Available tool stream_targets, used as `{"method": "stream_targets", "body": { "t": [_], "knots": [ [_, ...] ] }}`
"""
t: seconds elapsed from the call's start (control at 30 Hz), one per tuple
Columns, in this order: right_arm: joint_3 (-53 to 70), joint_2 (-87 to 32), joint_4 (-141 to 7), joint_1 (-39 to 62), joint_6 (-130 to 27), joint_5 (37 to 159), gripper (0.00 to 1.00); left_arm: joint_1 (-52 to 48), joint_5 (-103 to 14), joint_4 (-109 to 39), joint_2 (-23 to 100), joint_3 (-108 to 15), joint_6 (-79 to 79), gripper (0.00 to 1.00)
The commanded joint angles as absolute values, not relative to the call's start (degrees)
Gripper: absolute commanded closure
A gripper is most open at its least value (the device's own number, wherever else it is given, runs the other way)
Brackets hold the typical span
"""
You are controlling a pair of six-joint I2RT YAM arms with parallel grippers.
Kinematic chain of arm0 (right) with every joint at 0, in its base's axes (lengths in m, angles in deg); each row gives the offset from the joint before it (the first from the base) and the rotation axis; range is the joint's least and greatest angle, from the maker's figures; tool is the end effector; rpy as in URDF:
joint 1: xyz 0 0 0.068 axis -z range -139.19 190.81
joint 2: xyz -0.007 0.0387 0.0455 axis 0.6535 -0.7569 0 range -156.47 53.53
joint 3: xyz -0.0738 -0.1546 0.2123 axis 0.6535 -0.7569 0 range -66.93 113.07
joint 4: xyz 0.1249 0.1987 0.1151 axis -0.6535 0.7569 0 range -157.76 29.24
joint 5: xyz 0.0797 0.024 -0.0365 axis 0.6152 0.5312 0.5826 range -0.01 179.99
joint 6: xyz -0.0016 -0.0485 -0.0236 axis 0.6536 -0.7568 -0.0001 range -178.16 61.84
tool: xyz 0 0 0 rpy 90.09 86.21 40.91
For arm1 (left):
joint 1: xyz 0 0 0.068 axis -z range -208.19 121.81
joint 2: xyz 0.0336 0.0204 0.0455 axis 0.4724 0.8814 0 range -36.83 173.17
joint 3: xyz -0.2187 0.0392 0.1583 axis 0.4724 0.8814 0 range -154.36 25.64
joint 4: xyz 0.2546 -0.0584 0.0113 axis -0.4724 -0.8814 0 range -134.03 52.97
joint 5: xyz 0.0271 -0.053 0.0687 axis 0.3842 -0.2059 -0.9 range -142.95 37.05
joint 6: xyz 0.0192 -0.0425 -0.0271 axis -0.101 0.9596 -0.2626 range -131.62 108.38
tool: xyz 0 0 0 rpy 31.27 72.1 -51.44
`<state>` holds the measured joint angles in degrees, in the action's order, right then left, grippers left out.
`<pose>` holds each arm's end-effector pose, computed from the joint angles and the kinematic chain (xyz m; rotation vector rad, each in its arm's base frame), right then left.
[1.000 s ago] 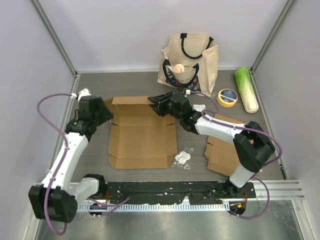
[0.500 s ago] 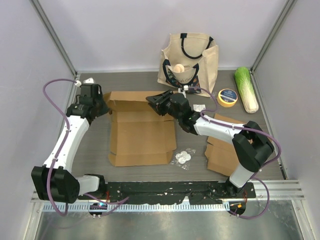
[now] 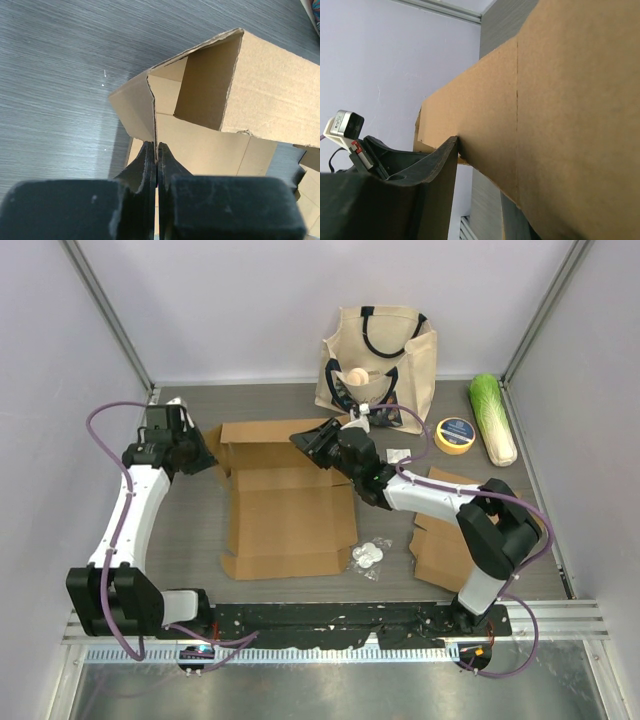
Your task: Fold the paper box
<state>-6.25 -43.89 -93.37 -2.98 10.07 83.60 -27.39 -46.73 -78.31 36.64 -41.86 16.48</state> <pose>0.2869 0.2695 0.2557 0.5027 1.8963 1.2751 0.2690 -0.0076 0.3205 -0.5211 2.3642 -0.3634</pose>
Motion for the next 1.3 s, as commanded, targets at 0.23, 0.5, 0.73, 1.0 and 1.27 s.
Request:
{"method": "stream_targets", "body": {
  "t": [0.23, 0.5, 0.73, 1.0, 1.27],
  "knots": [
    [-4.00, -45.60, -96.33, -4.10, 2.66, 88.58, 0.98, -31.26, -35.82, -75.18, 39.27, -49.33, 20.45, 1.00],
    [-4.26, -45.96, -97.03, -4.10, 5.56, 88.24, 0.98, -31.62, -31.06, -70.26, 37.97, -43.71, 25.56, 1.00],
    [-3.39, -46.66, -98.08, -4.10, 5.83, 89.20, 0.98, -31.62, -30.36, -68.59, 38.13, -43.08, 26.34, 1.00],
    [-4.97, -45.96, -99.05, -4.54, 8.28, 89.20, 0.98, -30.12, -31.93, -60.33, 36.21, -38.70, 35.31, 1.00],
    [-5.32, -46.84, -100.98, -5.16, 9.35, 92.19, 0.95, -29.77, -41.35, -53.83, 29.61, -27.98, 39.54, 1.00]
  ]
}}
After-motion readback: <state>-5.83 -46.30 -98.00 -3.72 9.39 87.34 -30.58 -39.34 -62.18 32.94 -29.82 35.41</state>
